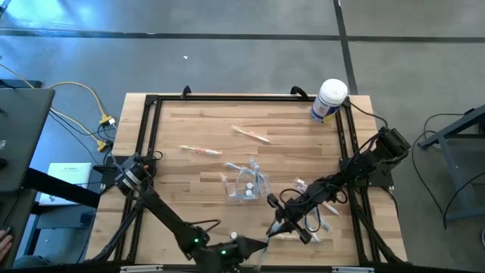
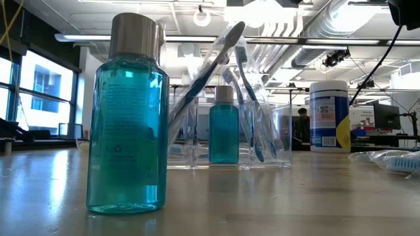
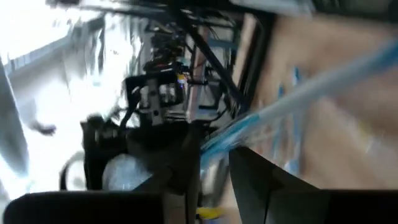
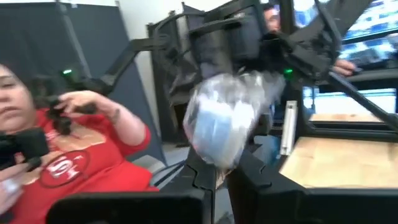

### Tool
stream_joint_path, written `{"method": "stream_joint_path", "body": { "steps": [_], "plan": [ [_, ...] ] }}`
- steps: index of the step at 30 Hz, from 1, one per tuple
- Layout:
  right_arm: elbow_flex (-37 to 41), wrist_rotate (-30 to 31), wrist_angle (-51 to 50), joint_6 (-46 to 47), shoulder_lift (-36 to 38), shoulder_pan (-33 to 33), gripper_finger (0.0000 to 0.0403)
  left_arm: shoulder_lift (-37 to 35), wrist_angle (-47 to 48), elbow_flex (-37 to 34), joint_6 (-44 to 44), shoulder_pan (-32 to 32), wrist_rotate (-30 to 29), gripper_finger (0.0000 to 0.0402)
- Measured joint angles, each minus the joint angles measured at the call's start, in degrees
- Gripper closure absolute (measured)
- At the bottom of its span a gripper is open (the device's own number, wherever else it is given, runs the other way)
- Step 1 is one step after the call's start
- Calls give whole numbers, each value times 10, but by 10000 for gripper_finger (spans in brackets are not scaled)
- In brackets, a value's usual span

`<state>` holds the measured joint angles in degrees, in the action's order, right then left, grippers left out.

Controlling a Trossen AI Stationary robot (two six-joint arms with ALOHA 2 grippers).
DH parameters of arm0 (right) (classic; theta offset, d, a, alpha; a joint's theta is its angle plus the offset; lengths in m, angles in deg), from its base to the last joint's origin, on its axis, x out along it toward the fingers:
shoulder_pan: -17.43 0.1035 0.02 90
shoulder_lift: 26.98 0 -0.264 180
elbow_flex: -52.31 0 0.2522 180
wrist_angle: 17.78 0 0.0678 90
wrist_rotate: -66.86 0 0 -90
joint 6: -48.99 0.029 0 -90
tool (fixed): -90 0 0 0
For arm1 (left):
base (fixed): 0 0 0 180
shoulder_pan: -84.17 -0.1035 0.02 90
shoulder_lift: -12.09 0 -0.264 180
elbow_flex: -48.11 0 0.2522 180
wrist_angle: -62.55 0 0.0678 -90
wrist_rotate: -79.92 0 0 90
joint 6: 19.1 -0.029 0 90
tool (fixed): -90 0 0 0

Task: Pick & Place toothbrushing station
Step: Put the blue toothbrush into the transparent organizer

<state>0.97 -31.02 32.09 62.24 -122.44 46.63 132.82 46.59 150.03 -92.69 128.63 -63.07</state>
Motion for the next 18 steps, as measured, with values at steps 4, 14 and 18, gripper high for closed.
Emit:
{"method": "stream_joint_path", "body": {
  "steps": [4,14,18],
  "plan": [
    [0,-30,8,-3,4,0,390,0,-23,0,114,11,-26,327],
    [1,-15,-91,-51,68,24,391,-11,-44,1,243,39,-209,327],
    [1,106,-222,-77,132,27,391,-27,-45,1,291,53,-236,333]
  ]
}}
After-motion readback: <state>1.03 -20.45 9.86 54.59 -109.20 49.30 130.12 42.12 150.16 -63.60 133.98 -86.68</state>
